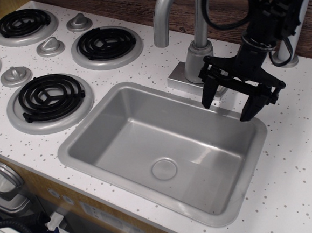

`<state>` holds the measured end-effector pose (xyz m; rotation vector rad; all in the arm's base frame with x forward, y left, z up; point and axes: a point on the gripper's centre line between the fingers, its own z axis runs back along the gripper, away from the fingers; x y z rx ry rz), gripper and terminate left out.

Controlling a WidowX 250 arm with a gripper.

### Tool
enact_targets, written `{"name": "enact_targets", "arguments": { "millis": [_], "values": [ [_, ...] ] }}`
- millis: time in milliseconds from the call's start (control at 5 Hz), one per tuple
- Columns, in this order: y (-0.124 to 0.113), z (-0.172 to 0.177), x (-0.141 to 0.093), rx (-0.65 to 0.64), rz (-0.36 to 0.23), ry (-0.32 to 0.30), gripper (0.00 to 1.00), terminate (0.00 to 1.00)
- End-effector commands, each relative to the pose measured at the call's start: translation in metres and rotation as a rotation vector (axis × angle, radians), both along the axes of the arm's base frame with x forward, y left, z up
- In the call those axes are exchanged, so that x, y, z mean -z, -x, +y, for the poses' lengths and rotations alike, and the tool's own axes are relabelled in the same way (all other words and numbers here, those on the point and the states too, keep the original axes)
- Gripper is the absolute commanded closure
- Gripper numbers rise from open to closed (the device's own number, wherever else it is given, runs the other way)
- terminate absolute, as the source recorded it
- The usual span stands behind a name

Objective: Lever vertical to front

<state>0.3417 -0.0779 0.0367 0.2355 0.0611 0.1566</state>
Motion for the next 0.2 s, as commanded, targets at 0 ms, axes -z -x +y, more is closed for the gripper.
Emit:
{"name": "enact_targets", "arguments": {
  "millis": [0],
  "values": [
    [0.0058, -0.0032, -0.0422, -0.008, -0.122, -0.027, 0.00, 1.00]
  ]
}}
